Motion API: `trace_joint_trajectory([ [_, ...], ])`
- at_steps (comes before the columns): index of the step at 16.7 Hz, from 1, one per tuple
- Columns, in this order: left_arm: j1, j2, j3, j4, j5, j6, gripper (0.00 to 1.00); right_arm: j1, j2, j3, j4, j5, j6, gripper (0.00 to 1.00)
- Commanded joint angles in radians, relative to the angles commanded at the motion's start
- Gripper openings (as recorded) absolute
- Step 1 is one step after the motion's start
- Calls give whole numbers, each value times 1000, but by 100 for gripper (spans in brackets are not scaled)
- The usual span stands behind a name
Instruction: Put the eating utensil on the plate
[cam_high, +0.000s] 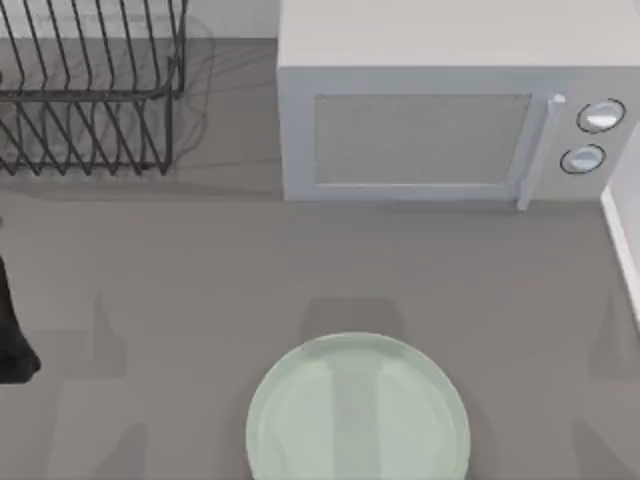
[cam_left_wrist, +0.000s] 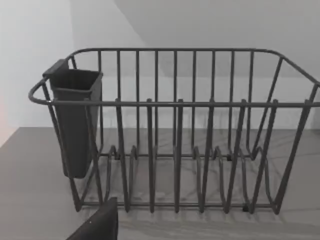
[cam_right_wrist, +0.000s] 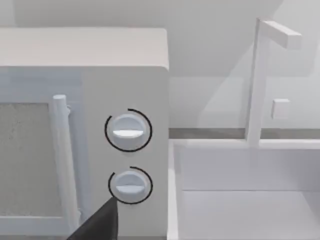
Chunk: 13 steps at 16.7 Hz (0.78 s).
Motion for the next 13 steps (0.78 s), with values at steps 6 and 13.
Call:
trace_joint_trajectory([
  [6,21,104,100,-74,0,42,100,0,0,0,0,0,0,100],
  [13,110,680,536,-405,4,220,100,0,0,0,0,0,0,100],
])
